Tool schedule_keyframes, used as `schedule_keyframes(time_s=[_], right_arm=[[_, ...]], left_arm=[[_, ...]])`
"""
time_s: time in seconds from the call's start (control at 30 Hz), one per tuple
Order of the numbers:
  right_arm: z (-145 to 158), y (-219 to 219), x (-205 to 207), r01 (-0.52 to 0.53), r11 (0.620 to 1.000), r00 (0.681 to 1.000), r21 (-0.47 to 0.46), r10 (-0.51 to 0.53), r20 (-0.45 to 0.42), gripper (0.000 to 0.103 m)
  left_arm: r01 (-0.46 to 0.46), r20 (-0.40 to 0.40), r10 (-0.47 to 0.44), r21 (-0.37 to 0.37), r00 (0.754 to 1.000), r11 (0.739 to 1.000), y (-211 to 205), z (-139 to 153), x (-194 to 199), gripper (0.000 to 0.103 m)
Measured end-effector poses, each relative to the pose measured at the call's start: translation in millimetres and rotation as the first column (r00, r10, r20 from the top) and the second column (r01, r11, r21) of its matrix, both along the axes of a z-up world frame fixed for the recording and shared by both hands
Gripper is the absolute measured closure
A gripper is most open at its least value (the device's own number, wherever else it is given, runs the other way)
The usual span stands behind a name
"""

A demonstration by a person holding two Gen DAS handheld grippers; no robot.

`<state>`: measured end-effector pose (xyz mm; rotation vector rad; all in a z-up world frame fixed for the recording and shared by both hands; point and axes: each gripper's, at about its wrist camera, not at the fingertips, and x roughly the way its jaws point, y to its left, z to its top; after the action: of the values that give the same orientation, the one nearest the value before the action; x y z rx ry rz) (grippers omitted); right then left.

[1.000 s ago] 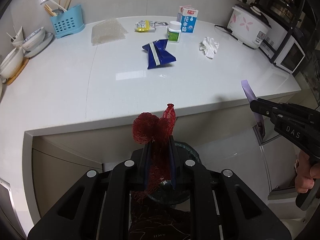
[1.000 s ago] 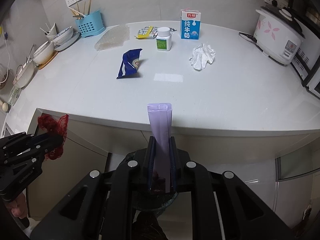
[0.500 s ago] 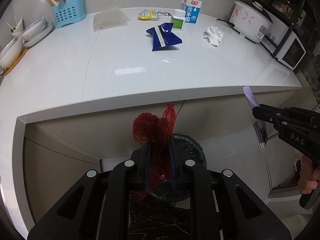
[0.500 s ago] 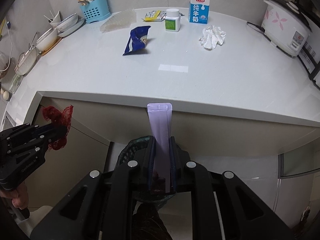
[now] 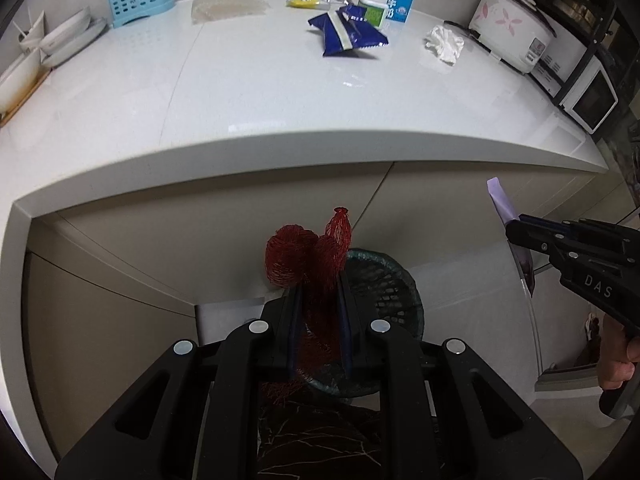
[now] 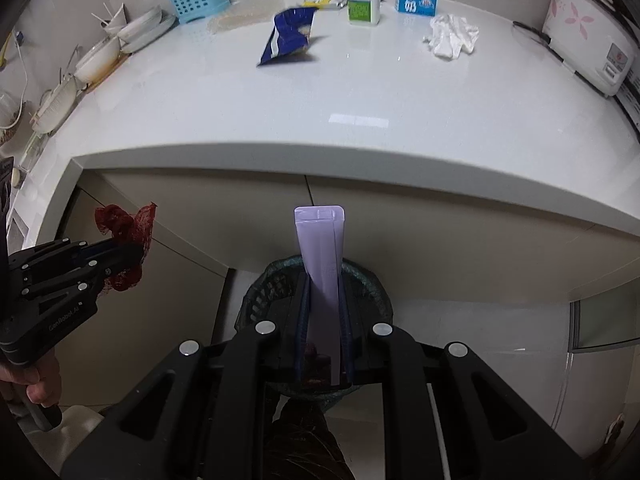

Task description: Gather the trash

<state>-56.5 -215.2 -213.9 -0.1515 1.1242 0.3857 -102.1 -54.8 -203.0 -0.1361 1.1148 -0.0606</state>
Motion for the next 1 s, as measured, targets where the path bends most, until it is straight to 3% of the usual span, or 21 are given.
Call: schedule_keyframes(time_s=[0.13, 0.37, 1.0], right_arm=[[-15.3, 3.3, 3.0, -0.022, 0.999, 1.000, -0.037, 0.022, 0.002, 0.090], [-43.4, 8.3, 8.4, -0.054, 0.998, 0.998, -0.014, 0.053, -0.037, 0.090], [-123.0, 15.8, 13.8, -0.082, 0.997, 0.983, 0.006, 0.081, -0.164, 0.086]], left_arm=[[0.003, -0.007, -0.003, -0.001, 1.000, 1.000, 0.3, -17.6, -0.9, 0.088], [-0.016, -0.051, 0.016, 0.001, 0.999, 1.000, 2.6, -46.2, 0.0, 0.088], [-0.043, -0.085, 0.045, 0.019, 0.995, 0.999, 9.2, -73.6, 0.7, 0.088]])
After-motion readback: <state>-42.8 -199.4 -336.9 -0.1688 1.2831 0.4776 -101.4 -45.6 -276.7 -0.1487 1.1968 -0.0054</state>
